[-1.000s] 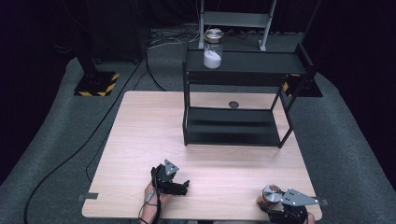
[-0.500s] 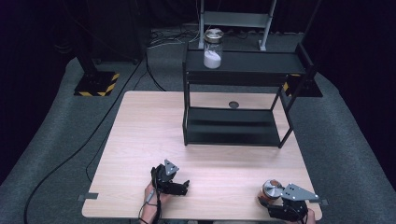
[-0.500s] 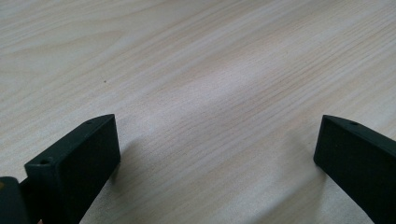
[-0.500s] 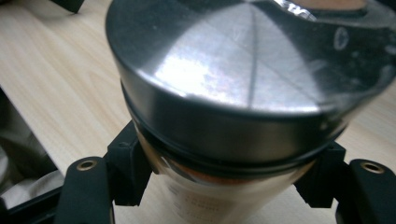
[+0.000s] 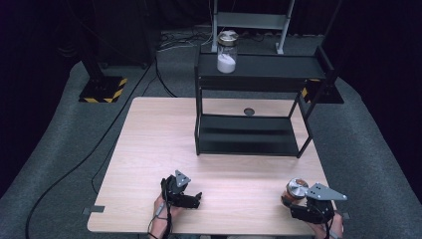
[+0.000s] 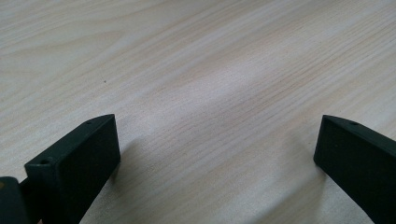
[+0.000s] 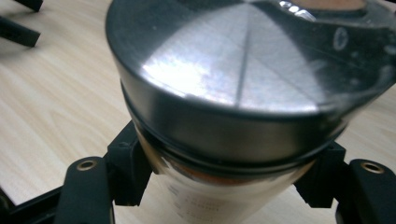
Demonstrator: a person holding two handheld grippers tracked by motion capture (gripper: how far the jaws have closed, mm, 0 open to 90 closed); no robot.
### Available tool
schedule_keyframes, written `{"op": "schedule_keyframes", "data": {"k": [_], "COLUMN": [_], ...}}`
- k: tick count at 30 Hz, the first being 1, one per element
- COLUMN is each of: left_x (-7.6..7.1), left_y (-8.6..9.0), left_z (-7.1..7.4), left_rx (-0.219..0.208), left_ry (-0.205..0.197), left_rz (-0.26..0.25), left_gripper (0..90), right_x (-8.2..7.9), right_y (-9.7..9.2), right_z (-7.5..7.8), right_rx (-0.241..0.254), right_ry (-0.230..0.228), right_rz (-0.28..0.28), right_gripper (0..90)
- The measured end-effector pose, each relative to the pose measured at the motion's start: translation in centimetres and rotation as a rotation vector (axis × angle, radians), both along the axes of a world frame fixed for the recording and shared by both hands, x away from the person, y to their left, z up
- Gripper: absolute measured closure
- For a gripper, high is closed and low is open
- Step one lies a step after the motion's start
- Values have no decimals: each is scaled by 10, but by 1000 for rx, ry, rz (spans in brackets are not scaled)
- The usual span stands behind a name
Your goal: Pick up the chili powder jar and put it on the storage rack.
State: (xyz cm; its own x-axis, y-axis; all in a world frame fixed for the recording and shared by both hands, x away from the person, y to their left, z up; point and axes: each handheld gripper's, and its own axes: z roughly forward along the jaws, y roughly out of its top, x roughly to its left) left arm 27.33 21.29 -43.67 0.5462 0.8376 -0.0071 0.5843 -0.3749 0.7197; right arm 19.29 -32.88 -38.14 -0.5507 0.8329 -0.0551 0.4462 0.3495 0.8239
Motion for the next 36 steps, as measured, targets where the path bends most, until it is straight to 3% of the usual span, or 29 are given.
{"op": "schedule_keyframes", "data": {"k": [14, 36], "left_x": [0, 0], "left_y": [0, 0], "left_z": [0, 0], "left_rx": [0, 1], "left_ry": [0, -2], "left_rz": [0, 0], "left_gripper": [0, 2], "right_x": [10, 40], "right_y": [9, 13], "right_z": [25, 71], "right_rx": [-11, -23], "right_ry": [-10, -27], "right_rz": [-115, -103], "right_gripper": [309, 309]}}
